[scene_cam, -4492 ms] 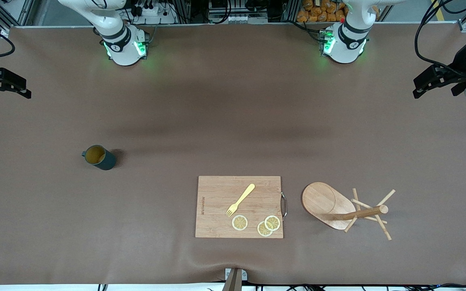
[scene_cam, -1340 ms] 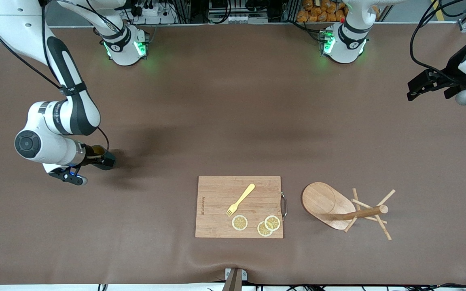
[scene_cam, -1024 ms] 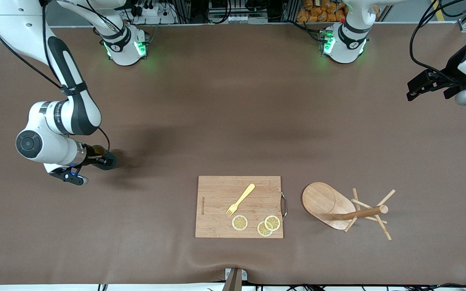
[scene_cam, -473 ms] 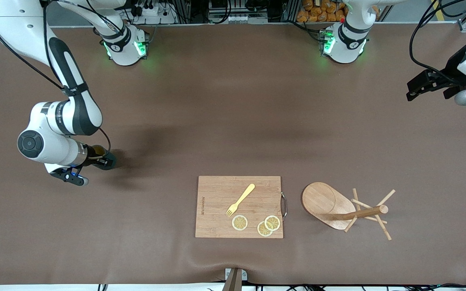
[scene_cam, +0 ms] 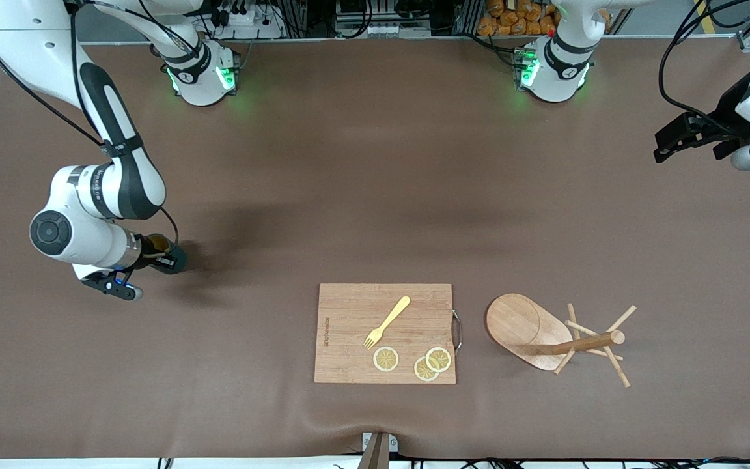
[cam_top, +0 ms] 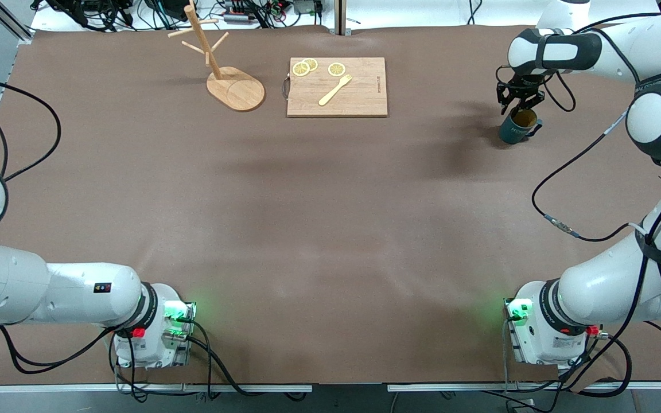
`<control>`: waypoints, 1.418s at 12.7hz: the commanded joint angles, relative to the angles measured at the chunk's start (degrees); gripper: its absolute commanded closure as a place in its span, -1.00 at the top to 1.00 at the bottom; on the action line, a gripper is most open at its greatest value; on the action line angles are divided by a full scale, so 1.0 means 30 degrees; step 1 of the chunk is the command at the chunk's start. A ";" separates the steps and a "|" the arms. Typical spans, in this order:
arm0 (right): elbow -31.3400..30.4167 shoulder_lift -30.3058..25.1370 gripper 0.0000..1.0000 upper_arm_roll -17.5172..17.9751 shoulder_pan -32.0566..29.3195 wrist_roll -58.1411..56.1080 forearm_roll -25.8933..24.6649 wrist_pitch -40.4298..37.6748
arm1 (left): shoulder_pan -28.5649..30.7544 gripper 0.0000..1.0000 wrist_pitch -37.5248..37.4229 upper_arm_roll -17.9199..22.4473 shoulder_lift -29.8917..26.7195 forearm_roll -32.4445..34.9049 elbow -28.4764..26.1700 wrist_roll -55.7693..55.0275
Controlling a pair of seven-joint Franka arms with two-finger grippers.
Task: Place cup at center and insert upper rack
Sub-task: 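Lower the right gripper onto the teal mug rim and grasp it, then carry the teal mug with the right gripper to the table middle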
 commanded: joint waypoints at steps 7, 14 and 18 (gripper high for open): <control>0.1173 -0.0326 -1.00 0.0136 -0.0032 0.0636 0.0163 -0.2241 | -0.0035 1.00 -0.0200 0.0004 0.0049 -0.0307 0.0122 0.0270; 0.4957 -0.0560 -1.00 0.0224 0.2684 0.6598 0.1564 -0.7404 | -0.0006 1.00 -0.0171 -0.0143 0.0167 -0.0307 -0.0053 0.0270; 0.4990 -0.0912 -1.00 0.0195 0.6285 1.2635 0.3091 -0.7323 | -0.0035 1.00 -0.0171 -0.0288 0.0137 -0.0307 -0.0054 0.0007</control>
